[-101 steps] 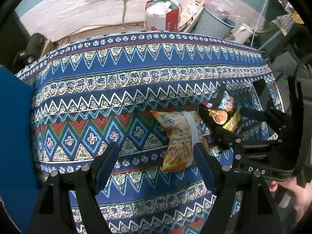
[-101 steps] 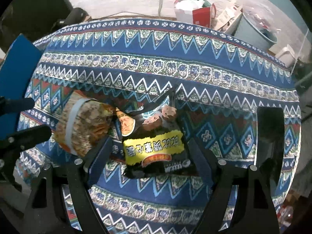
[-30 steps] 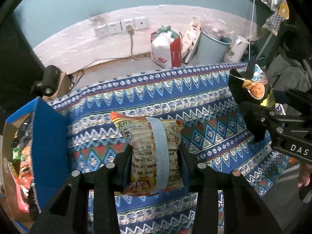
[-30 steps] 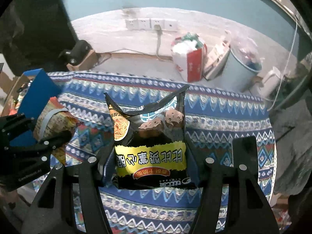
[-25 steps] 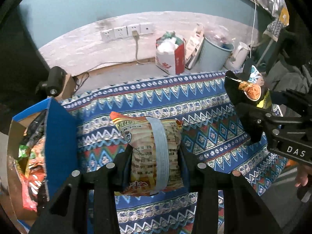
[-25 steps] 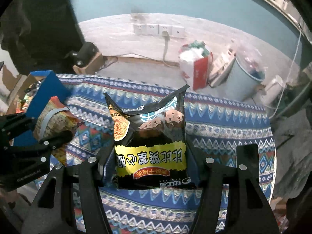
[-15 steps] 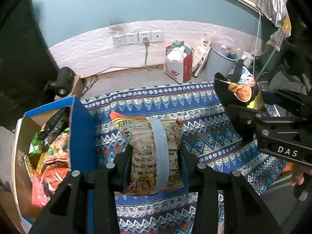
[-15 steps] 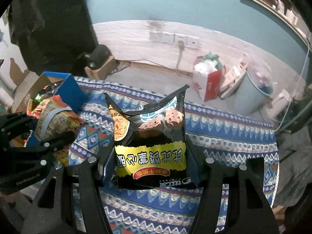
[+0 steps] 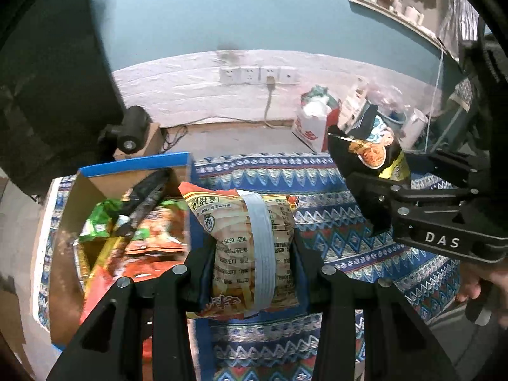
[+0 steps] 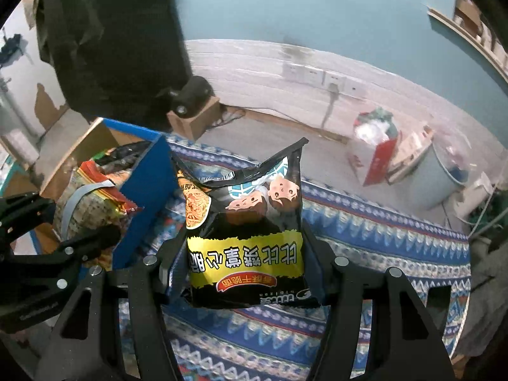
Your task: Organize snacks
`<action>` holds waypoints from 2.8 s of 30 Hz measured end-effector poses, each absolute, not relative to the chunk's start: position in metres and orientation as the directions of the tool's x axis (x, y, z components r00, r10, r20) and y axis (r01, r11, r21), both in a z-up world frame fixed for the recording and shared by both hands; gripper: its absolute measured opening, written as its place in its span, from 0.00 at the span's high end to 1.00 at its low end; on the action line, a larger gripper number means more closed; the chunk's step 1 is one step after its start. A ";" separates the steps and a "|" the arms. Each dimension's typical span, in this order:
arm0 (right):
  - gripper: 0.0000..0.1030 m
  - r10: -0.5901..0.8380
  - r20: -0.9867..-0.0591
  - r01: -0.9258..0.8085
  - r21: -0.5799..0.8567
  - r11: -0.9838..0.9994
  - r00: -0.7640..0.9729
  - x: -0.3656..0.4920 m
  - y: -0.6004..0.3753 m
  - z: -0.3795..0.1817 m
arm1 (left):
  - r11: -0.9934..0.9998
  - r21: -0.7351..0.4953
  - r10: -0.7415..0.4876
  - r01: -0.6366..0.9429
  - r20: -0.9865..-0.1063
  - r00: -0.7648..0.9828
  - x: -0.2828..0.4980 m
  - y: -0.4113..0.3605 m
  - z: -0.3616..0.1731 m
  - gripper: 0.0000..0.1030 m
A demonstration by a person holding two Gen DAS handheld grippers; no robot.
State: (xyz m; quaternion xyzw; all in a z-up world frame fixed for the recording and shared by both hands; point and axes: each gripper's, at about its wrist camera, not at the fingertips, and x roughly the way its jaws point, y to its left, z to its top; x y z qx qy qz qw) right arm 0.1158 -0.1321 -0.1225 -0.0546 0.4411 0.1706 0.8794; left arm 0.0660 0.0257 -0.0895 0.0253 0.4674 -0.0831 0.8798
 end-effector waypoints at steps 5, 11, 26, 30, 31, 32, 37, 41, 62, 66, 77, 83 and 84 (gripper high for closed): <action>0.41 0.279 -0.789 -0.387 0.057 0.920 0.548 0.121 -0.102 -0.117 | 0.992 -0.041 -0.101 0.120 -0.821 0.562 0.062 0.059 -0.084 0.59; 0.40 0.314 -0.782 -0.439 0.059 0.897 0.538 0.125 -0.065 -0.110 | 0.998 -0.053 -0.068 0.043 -0.819 0.569 0.056 0.103 -0.084 0.59; 0.40 0.390 -0.791 -0.562 0.072 0.824 0.471 0.139 0.029 -0.114 | 0.988 -0.052 0.035 -0.144 -0.840 0.542 0.049 0.188 -0.095 0.59; 0.40 0.402 -0.804 -0.586 0.083 0.806 0.438 0.143 0.050 -0.122 | 0.982 -0.035 0.065 -0.184 -0.858 0.509 0.051 0.202 -0.107 0.56; 0.40 0.404 -0.806 -0.592 0.084 0.802 0.432 0.143 0.055 -0.123 | 0.981 -0.030 0.072 -0.193 -0.864 0.499 0.051 0.204 -0.110 0.54; 0.40 0.406 -0.809 -0.599 0.084 0.797 0.426 0.143 0.060 -0.125 | 0.979 -0.022 0.082 -0.204 -0.869 0.488 0.052 0.207 -0.112 0.48; 0.40 0.419 -0.819 -0.626 0.097 0.774 0.392 0.145 0.077 -0.131 | 0.974 -0.002 0.112 -0.226 -0.862 0.495 0.046 0.211 -0.107 0.30; 0.40 0.430 -0.822 -0.637 0.108 0.763 0.375 0.146 0.085 -0.134 | 0.971 0.007 0.130 -0.240 -0.856 0.501 0.042 0.216 -0.102 0.25; 0.23 0.415 -0.742 -0.605 0.015 0.796 0.527 0.110 0.052 -0.080 | 0.979 0.031 0.145 -0.202 -0.803 0.578 0.020 0.197 -0.060 0.15; 0.23 0.413 -0.728 -0.593 0.010 0.805 0.548 0.100 0.043 -0.071 | 0.982 0.032 0.140 -0.186 -0.781 0.609 0.014 0.190 -0.047 0.13; 0.23 0.423 -0.702 -0.576 0.021 0.817 0.574 0.081 0.021 -0.059 | 0.987 0.056 0.145 -0.153 -0.727 0.671 0.002 0.175 -0.025 0.03; 0.23 0.419 -0.698 -0.567 0.022 0.823 0.581 0.074 0.008 -0.060 | 0.988 0.059 0.144 -0.146 -0.715 0.684 -0.002 0.170 -0.020 0.03; 0.23 0.417 -0.698 -0.565 0.020 0.825 0.582 0.074 0.007 -0.060 | 0.988 0.059 0.143 -0.145 -0.716 0.683 -0.002 0.168 -0.020 0.03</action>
